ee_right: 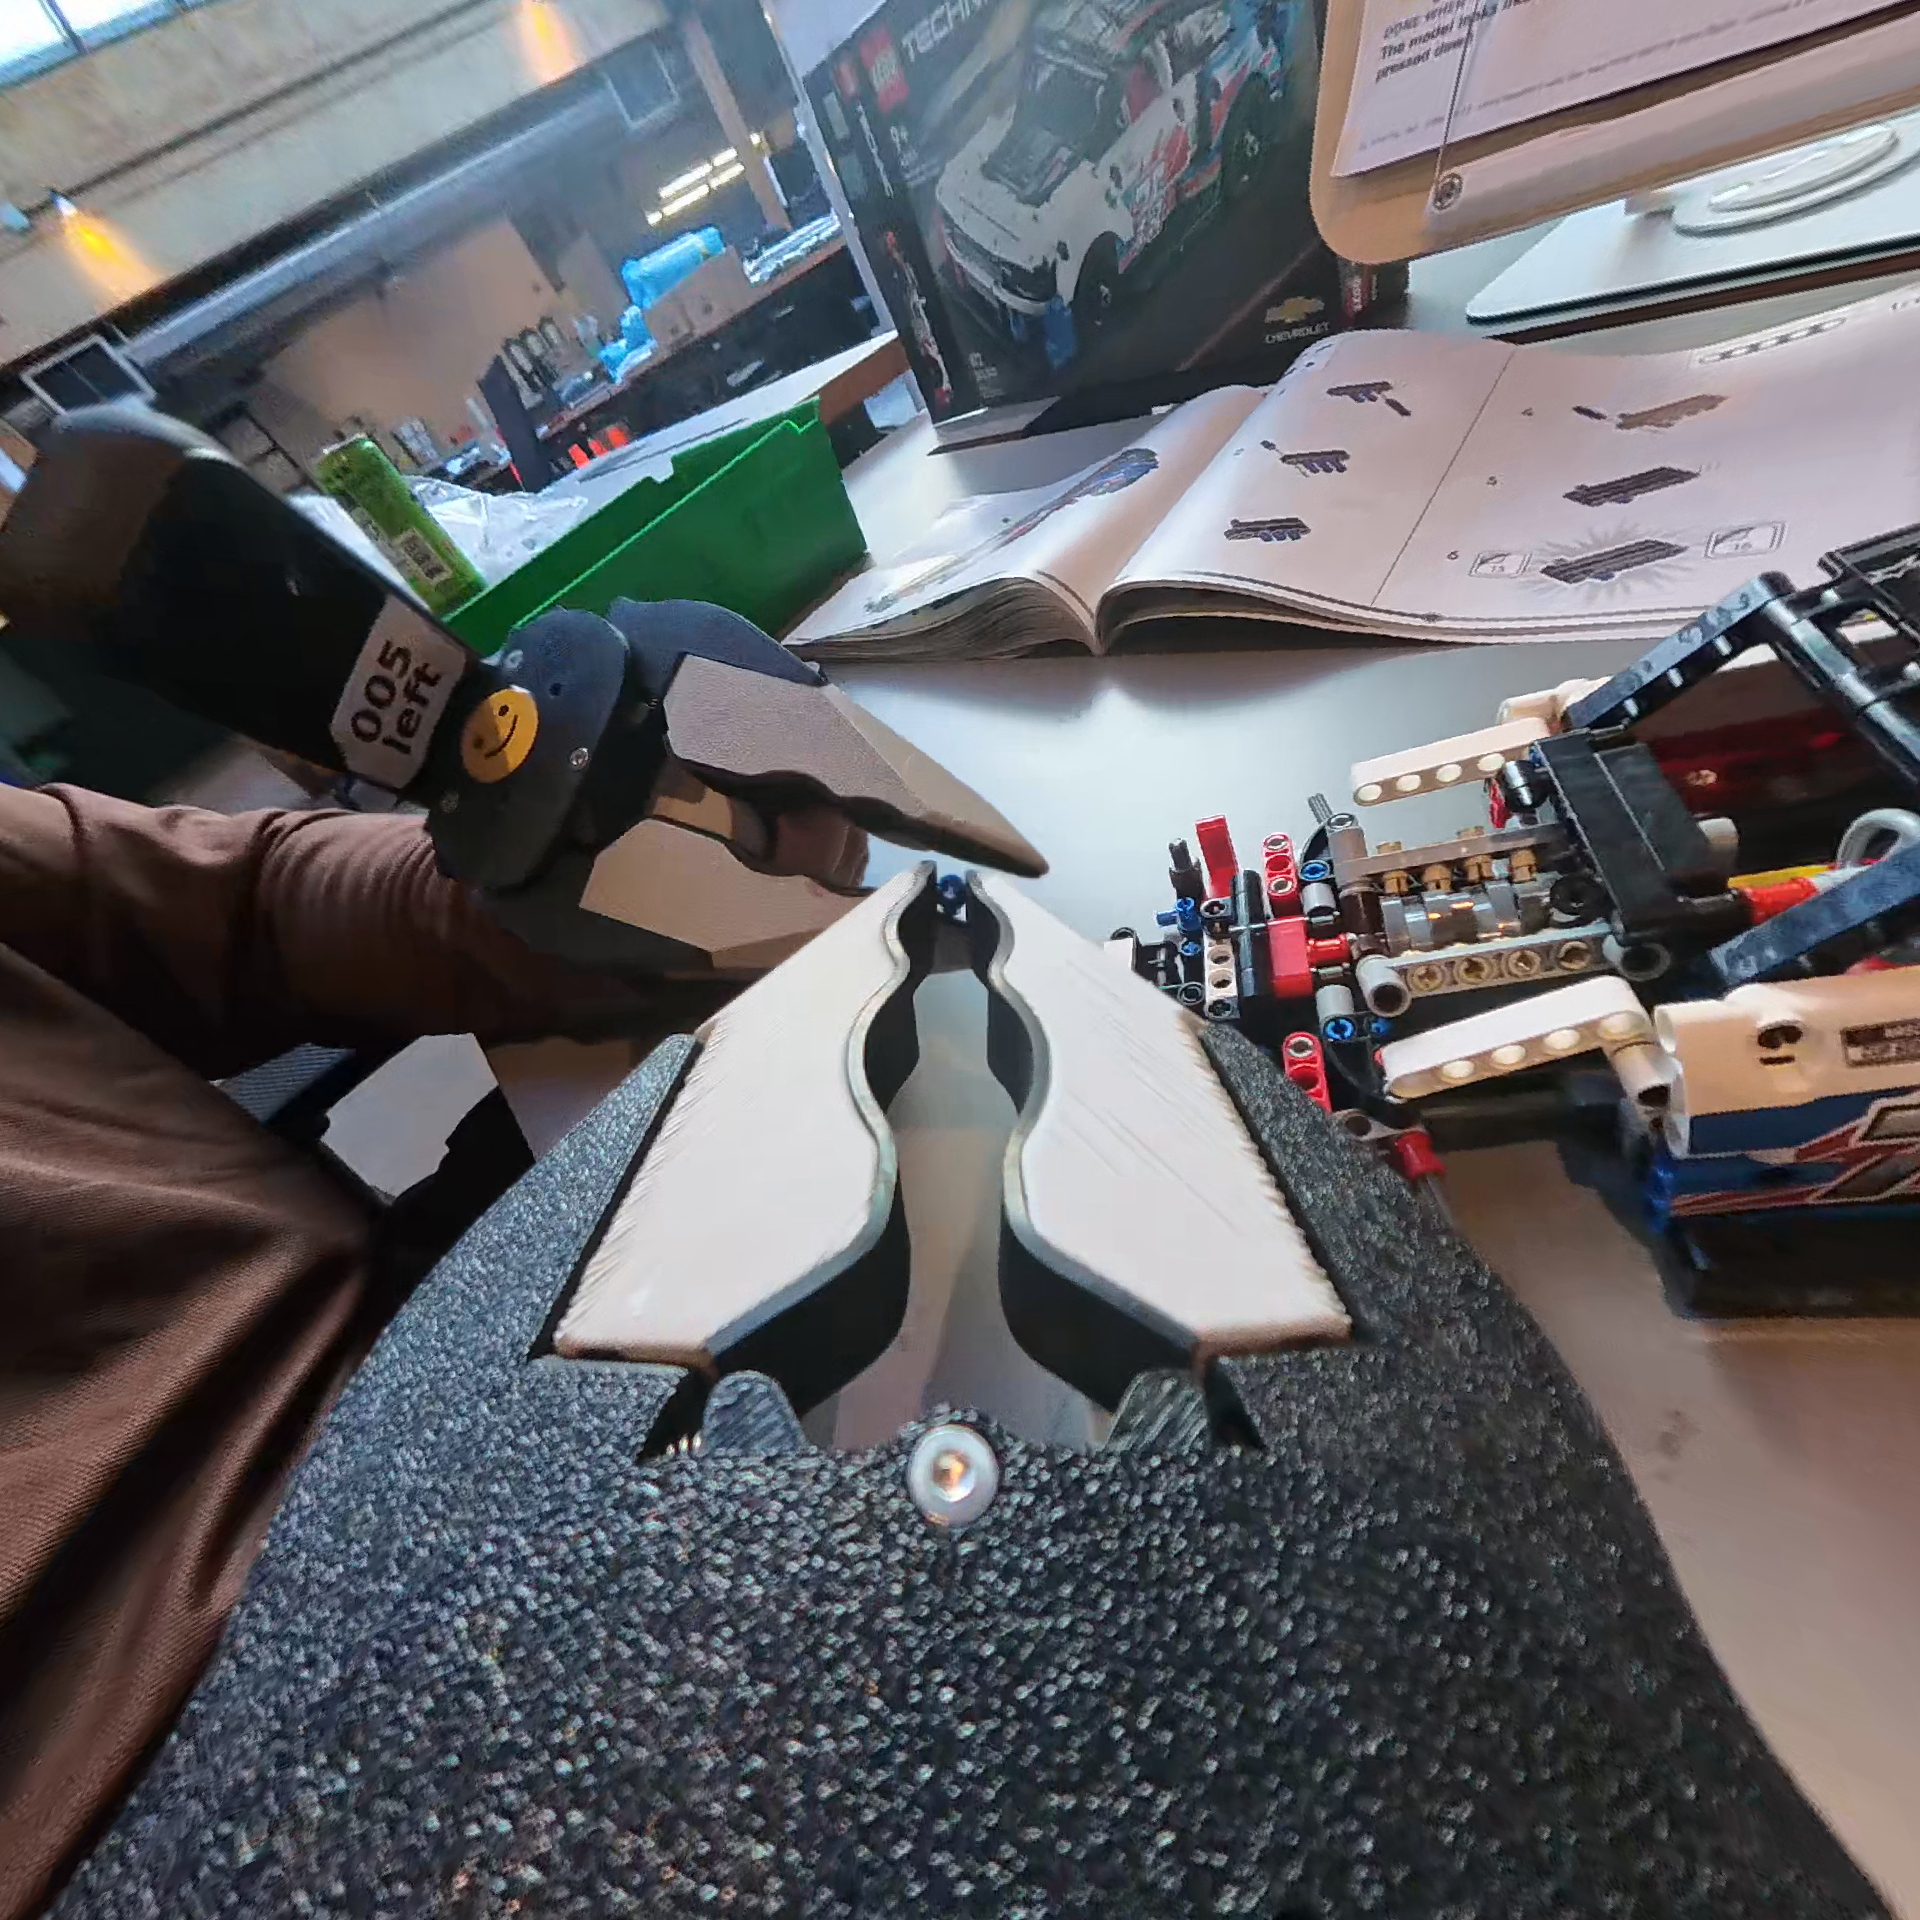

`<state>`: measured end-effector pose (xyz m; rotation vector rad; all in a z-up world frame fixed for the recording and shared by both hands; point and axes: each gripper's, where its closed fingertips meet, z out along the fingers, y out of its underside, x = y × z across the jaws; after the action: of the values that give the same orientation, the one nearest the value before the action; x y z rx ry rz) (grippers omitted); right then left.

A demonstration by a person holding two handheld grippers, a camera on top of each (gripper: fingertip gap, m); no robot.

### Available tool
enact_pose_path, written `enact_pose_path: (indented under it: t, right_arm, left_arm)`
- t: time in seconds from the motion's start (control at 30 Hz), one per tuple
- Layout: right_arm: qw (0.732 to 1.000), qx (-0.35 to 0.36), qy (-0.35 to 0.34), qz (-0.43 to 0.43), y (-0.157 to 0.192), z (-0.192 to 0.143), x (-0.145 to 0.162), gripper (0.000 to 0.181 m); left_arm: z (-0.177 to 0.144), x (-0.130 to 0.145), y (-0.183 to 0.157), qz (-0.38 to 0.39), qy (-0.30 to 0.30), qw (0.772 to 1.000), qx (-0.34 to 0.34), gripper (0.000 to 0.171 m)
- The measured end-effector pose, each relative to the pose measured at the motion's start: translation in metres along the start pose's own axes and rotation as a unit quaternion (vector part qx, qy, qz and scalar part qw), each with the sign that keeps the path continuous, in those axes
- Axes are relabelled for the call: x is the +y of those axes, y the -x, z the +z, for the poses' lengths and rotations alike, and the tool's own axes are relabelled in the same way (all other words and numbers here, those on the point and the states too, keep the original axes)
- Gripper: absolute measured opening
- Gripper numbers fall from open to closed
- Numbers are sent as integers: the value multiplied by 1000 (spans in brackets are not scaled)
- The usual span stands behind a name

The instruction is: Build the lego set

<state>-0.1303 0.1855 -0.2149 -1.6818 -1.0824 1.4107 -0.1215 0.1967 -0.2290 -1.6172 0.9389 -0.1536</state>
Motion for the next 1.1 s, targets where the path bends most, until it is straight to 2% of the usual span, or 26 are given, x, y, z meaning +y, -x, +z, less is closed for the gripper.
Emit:
enact_pose_path:
  t: [0.13, 0.27, 0.33, 0.47, 0.7, 1.1]
  right_arm:
    - [1000, 14, -7, 25, -7, 0, 2, 5]
    - [998, 17, -22, 59, -13, -2, 4, 5]
    - [997, 11, -30, 70, -12, -2, 2, 5]
    - [998, 23, -22, 59, -15, -1, 4, 5]
    - [999, 30, -6, 39, -12, 2, 7, 5]
    - [998, 30, -9, 46, -13, 2, 7, 5]
  left_arm:
    - [1, 4, 1, 11, 5, 1000, -14, 13]
    - [2, 11, 4, 27, 14, 999, -29, 0]
    - [3, 12, 3, 31, 15, 999, -31, 0]
    - [3, 10, 0, 30, 13, 999, -26, 8]
    - [2, 7, -2, 38, 10, 999, -27, 2]
    - [3, 8, -2, 59, 7, 998, -24, 0]
